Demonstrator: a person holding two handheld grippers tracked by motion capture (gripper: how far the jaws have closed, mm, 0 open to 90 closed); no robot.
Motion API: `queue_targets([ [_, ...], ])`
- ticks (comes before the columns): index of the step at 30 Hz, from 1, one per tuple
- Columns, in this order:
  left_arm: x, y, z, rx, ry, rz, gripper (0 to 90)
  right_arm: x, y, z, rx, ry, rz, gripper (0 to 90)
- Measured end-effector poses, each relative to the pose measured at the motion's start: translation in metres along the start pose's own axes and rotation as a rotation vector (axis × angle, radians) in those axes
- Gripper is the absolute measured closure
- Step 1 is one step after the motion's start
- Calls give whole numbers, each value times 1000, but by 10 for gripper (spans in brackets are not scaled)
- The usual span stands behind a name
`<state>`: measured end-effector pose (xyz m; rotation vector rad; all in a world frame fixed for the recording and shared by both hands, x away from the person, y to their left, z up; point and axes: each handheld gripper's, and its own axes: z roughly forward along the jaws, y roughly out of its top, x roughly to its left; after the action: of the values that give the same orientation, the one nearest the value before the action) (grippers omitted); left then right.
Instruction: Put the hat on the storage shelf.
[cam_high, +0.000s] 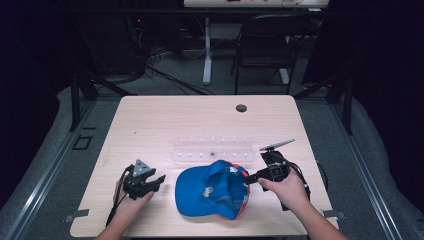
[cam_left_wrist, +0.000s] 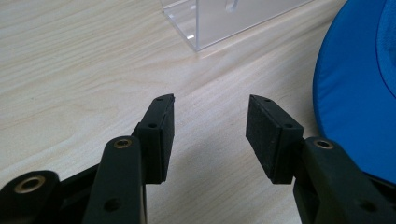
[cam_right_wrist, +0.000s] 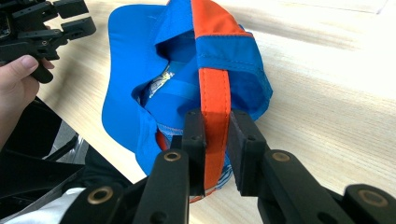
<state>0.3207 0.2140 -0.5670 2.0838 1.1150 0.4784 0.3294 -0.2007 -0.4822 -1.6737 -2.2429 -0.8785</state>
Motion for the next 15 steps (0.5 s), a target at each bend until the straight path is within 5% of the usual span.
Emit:
queue_targets([
  [15, 0, 0, 0, -1, 1, 0, 525, 13, 19, -21, 76, -49, 8, 781],
])
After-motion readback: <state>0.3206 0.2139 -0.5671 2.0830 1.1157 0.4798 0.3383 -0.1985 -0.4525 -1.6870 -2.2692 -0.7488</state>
